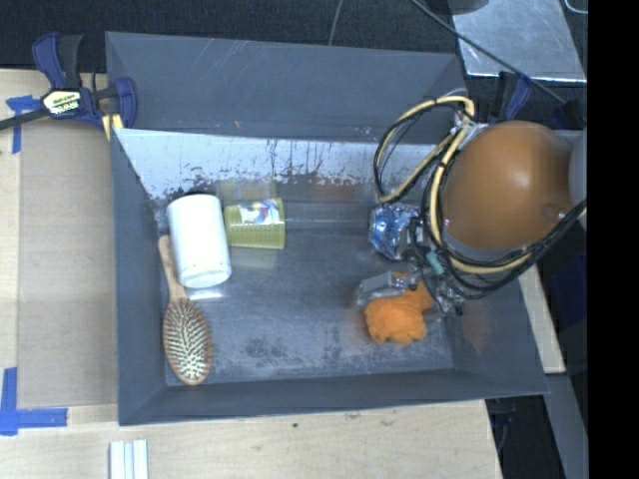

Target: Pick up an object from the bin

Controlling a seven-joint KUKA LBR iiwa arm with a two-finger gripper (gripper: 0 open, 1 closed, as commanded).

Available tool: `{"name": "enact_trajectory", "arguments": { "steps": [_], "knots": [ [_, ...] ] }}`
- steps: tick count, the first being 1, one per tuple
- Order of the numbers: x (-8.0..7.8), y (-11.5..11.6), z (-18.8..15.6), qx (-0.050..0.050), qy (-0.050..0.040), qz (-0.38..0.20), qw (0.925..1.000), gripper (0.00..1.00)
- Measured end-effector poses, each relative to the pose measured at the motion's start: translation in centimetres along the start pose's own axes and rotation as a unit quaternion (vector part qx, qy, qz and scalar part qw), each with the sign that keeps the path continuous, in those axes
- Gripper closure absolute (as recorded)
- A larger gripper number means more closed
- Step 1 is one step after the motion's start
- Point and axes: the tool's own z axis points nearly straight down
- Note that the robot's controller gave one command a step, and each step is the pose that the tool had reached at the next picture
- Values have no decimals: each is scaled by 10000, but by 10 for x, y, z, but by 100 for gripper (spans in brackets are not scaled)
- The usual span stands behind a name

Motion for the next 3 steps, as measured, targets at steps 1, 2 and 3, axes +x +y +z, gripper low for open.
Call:
{"name": "enact_trajectory", "arguments": {
  "steps": [1,2,3],
  "knots": [
    [-40,8,76,-29,-9,-195,9998,0],
    [-38,6,72,6,-12,-181,9998,100],
    [-22,38,-114,49,-17,-702,9975,100]
  ]
}}
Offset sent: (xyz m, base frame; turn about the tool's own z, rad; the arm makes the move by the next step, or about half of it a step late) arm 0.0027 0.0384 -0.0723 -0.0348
